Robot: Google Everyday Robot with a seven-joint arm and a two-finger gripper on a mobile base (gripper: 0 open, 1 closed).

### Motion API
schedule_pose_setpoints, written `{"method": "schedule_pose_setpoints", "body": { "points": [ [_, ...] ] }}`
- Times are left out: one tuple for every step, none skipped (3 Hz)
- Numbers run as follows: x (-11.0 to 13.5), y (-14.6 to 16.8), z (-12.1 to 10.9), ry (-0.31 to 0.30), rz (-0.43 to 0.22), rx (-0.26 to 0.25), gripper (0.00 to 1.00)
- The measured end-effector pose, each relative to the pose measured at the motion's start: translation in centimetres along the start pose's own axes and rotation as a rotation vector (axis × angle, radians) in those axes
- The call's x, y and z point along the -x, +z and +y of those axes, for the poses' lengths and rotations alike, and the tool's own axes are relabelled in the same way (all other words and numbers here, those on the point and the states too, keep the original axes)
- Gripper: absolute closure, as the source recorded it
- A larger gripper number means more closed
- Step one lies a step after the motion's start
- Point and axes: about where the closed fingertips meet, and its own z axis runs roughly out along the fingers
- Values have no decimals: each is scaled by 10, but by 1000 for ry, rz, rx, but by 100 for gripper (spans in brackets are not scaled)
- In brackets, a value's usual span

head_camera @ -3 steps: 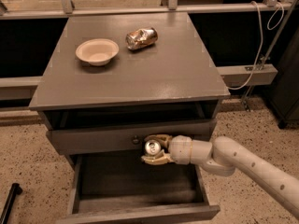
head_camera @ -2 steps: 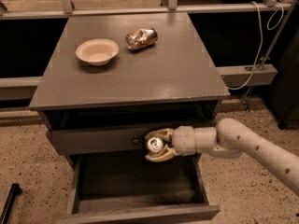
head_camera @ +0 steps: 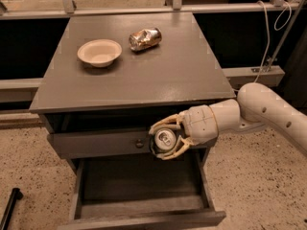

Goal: Pick green can from middle drawer and place on counter

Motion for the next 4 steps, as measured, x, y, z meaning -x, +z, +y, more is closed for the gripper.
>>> {"method": "schedule_pose_setpoints", "body": {
  "points": [
    [45, -9, -15, -41, 25, -23, 100],
    [93, -13, -56, -84, 44, -46, 100],
    [133, -16, -104, -124, 11, -64, 100],
    [142, -17, -138, -17, -61, -154, 100]
  ]
}}
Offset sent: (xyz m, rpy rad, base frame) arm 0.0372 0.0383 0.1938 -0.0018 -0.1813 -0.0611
